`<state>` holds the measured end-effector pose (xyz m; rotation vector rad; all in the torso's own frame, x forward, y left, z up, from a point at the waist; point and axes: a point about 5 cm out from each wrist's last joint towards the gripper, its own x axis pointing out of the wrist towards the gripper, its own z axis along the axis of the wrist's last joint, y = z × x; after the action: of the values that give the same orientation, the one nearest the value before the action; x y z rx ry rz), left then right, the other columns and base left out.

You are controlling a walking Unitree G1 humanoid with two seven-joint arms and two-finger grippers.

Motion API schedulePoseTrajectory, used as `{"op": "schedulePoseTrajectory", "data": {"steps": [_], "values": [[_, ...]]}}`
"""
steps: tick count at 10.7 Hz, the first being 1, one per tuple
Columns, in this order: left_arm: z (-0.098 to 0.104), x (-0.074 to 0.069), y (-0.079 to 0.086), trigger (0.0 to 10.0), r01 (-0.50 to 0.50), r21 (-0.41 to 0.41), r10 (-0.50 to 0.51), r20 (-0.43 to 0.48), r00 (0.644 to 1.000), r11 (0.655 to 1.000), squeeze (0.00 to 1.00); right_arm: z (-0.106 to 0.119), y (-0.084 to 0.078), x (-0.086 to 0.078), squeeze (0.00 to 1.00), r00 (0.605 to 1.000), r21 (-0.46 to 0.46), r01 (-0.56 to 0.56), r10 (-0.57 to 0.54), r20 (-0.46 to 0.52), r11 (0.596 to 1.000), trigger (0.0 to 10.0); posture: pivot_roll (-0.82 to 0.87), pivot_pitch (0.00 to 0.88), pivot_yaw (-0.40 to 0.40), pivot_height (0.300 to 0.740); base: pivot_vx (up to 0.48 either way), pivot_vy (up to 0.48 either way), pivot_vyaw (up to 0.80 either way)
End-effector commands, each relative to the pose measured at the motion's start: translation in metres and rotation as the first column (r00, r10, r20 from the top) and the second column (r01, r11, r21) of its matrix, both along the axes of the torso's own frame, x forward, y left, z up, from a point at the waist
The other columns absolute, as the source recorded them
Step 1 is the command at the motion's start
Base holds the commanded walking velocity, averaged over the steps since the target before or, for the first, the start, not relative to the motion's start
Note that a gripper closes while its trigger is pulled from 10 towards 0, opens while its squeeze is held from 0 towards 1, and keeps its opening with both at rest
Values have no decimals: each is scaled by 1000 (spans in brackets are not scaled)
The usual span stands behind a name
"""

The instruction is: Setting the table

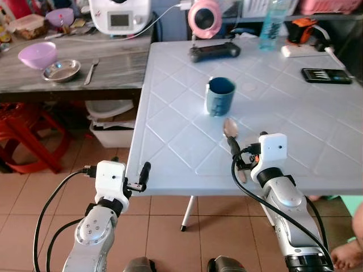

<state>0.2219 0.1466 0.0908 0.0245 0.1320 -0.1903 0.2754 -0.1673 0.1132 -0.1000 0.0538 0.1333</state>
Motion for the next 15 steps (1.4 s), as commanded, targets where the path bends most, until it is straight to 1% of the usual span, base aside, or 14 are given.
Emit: {"op": "schedulePoseTrajectory", "data": {"steps": [1,3,4,5,6,8,9,11,13,14,15], "values": [[3,0,1,10000,-2,11,2,4,1000,1000,0,-1,3,2,0,999,-7,-27,27,-18,1000,10000,23,110,69,740,0,0,0],[3,-3,0,10000,7,13,-7,-8,1000,1000,0,0,6,4,0,998,-5,-52,52,-37,999,10000,28,126,70,740,0,0,0],[3,-5,1,10000,7,14,-7,-15,1000,1000,0,-5,6,4,0,995,2,-62,62,-83,998,10000,32,136,71,740,0,0,0],[2,-7,1,10000,11,18,-10,-24,1000,1000,0,-11,7,2,0,990,11,-76,77,-122,997,4314,35,145,75,740,0,0,0],[2,-9,2,10000,13,20,-12,-30,999,1000,0,-15,8,1,0,984,13,-92,93,-153,996,0,38,149,76,740,0,0,0],[3,-11,2,10000,15,22,-14,-36,999,1000,0,-19,12,-3,0,973,25,-114,116,-201,993,0,41,156,77,740,0,0,0],[3,-11,2,10000,18,21,-17,-41,999,1000,0,-23,13,-7,0,965,48,-107,116,-235,993,0,42,157,76,740,0,0,0],[2,-14,1,10000,22,16,-21,-51,998,1000,0,-27,12,-11,0,950,75,-111,127,-284,991,0,38,157,75,740,0,0,0],[0,-16,0,10000,29,15,-28,-66,997,999,0,-29,9,-9,0,937,93,-115,139,-322,989,0,38,147,77,740,0,0,0],[-1,-15,-1,10000,38,14,-37,-72,997,999,0,-28,6,-3,0,931,128,-99,138,-338,987,0,41,146,79,740,0,0,0],[0,-15,-1,10000,41,13,-40,-72,997,999,0,-30,6,1,0,911,158,-110,163,-379,981,0,42,147,78,740,0,0,0]]}}
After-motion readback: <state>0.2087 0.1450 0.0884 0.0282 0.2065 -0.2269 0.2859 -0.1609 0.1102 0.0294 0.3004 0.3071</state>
